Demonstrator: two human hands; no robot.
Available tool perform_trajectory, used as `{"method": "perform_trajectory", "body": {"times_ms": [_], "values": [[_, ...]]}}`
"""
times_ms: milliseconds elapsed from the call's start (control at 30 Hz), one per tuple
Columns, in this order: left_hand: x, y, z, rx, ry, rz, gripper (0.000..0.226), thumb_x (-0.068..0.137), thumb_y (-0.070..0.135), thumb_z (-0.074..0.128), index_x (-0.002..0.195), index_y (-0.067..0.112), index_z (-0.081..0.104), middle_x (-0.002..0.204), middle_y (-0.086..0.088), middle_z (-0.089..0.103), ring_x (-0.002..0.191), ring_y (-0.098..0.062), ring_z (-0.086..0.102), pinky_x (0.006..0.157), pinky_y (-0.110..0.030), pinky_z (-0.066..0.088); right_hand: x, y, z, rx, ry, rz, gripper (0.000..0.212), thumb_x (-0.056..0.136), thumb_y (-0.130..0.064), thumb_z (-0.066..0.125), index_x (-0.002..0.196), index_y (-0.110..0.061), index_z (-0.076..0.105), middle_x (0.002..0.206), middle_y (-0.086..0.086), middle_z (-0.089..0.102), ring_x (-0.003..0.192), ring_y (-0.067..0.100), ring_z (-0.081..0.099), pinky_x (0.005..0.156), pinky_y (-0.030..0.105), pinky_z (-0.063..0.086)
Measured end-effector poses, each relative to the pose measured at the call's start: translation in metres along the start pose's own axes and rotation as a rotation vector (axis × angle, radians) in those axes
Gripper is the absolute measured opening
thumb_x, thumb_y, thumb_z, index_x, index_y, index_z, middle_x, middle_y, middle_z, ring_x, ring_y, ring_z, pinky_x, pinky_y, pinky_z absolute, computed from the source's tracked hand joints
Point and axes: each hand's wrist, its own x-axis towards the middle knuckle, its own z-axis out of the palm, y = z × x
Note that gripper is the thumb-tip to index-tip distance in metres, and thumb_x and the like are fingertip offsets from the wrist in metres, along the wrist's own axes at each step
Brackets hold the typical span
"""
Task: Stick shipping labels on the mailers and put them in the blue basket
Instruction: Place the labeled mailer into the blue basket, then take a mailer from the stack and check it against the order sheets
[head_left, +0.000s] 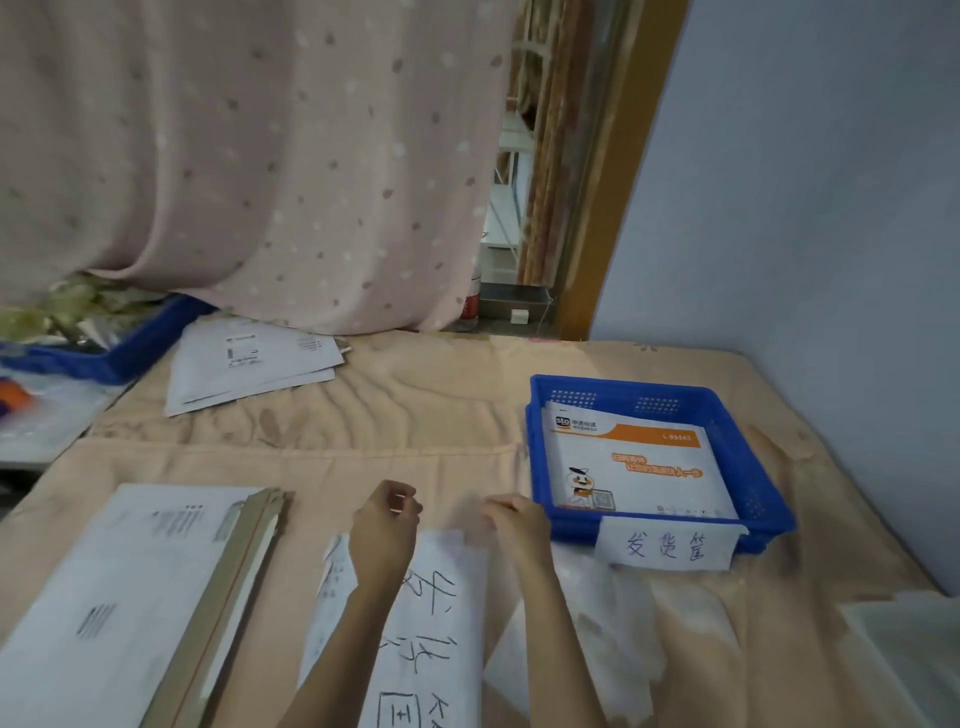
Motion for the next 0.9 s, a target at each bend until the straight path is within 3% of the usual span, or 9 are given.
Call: {"method": "perform_trajectory", "body": {"times_ms": [100, 200, 300, 433, 533, 633, 733, 800, 900], "values": [[0.01, -0.035, -0.044, 0.024, 0.038, -0.044, 0.013, 0.086, 0.011, 0.054, 0.087, 0.021, 0.061, 0.076, 0.005, 0.07, 0.071, -0.018, 0.067, 0.063, -0.034, 0.05, -0.012, 0.004, 0.045, 0.001, -0.066, 0.026, 0.01, 0.084, -0.007, 0.061, 0.079, -0.013, 0.067, 0.077, 0.004, 0.069, 0.079, 0.021, 0.065, 0.067, 0.02, 0.048], [0.019, -0.073, -0.092, 0.058, 0.076, -0.079, 0.011, 0.086, 0.012, 0.054, 0.089, 0.02, 0.06, 0.081, 0.002, 0.069, 0.073, -0.021, 0.066, 0.067, -0.037, 0.053, -0.025, 0.012, 0.092, 0.002, -0.117, 0.057, 0.007, 0.085, -0.008, 0.061, 0.083, -0.011, 0.067, 0.077, 0.002, 0.069, 0.086, 0.023, 0.07, 0.064, 0.022, 0.045], [0.02, -0.105, -0.136, 0.154, 0.142, -0.106, 0.009, 0.088, 0.013, 0.056, 0.095, 0.016, 0.06, 0.09, 0.001, 0.064, 0.082, -0.022, 0.06, 0.068, -0.029, 0.043, -0.04, 0.024, 0.136, -0.009, -0.152, 0.103, 0.008, 0.087, -0.008, 0.059, 0.085, -0.009, 0.066, 0.081, 0.001, 0.068, 0.076, 0.014, 0.069, 0.06, 0.021, 0.042], [0.019, -0.154, -0.175, 0.379, 0.231, -0.106, 0.029, 0.082, 0.016, 0.065, 0.109, 0.009, 0.058, 0.113, -0.01, 0.052, 0.103, -0.029, 0.05, 0.072, -0.036, 0.044, -0.056, 0.047, 0.19, -0.074, -0.199, 0.159, 0.01, 0.083, -0.007, 0.058, 0.08, -0.014, 0.065, 0.073, -0.001, 0.068, 0.081, 0.017, 0.071, 0.065, 0.024, 0.044], [0.019, -0.185, -0.188, 0.512, 0.137, -0.166, 0.052, 0.081, 0.03, 0.069, 0.125, 0.007, 0.052, 0.136, -0.017, 0.043, 0.123, -0.034, 0.042, 0.09, -0.043, 0.043, -0.066, 0.065, 0.223, -0.105, -0.214, 0.224, 0.009, 0.082, -0.008, 0.059, 0.084, -0.015, 0.064, 0.075, -0.002, 0.067, 0.083, 0.018, 0.071, 0.068, 0.025, 0.045], [0.018, -0.205, -0.194, 0.632, -0.011, -0.226, 0.068, 0.086, 0.038, 0.061, 0.143, 0.014, 0.033, 0.151, -0.013, 0.026, 0.139, -0.03, 0.025, 0.105, -0.039, 0.034, -0.073, 0.081, 0.252, -0.123, -0.266, 0.303, 0.009, 0.079, -0.01, 0.063, 0.083, -0.017, 0.063, 0.076, -0.004, 0.067, 0.085, 0.019, 0.069, 0.075, 0.03, 0.049], [0.018, -0.215, -0.199, 0.724, -0.047, -0.221, 0.059, 0.089, 0.045, 0.051, 0.14, 0.021, 0.034, 0.142, -0.004, 0.035, 0.13, -0.024, 0.034, 0.096, -0.033, 0.04, -0.078, 0.091, 0.275, -0.149, -0.294, 0.355, 0.006, 0.077, -0.011, 0.064, 0.076, -0.016, 0.061, 0.07, -0.002, 0.064, 0.076, 0.02, 0.064, 0.071, 0.032, 0.047], [0.021, -0.215, -0.2, 0.774, -0.021, -0.201, 0.056, 0.089, 0.052, 0.046, 0.135, 0.021, 0.04, 0.131, -0.003, 0.043, 0.12, -0.022, 0.041, 0.089, -0.031, 0.041, -0.079, 0.092, 0.286, -0.173, -0.3, 0.35, 0.022, 0.079, -0.01, 0.064, 0.063, -0.02, 0.052, 0.062, -0.001, 0.052, 0.063, 0.017, 0.052, 0.063, 0.029, 0.041], [0.031, -0.217, -0.205, 0.828, -0.044, -0.213, 0.065, 0.083, 0.06, 0.047, 0.135, 0.023, 0.037, 0.127, -0.002, 0.043, 0.118, -0.021, 0.042, 0.089, -0.028, 0.04, -0.078, 0.087, 0.297, -0.169, -0.329, 0.374, 0.021, 0.081, -0.007, 0.064, 0.067, -0.018, 0.054, 0.065, 0.002, 0.053, 0.057, 0.017, 0.05, 0.054, 0.023, 0.039]]}}
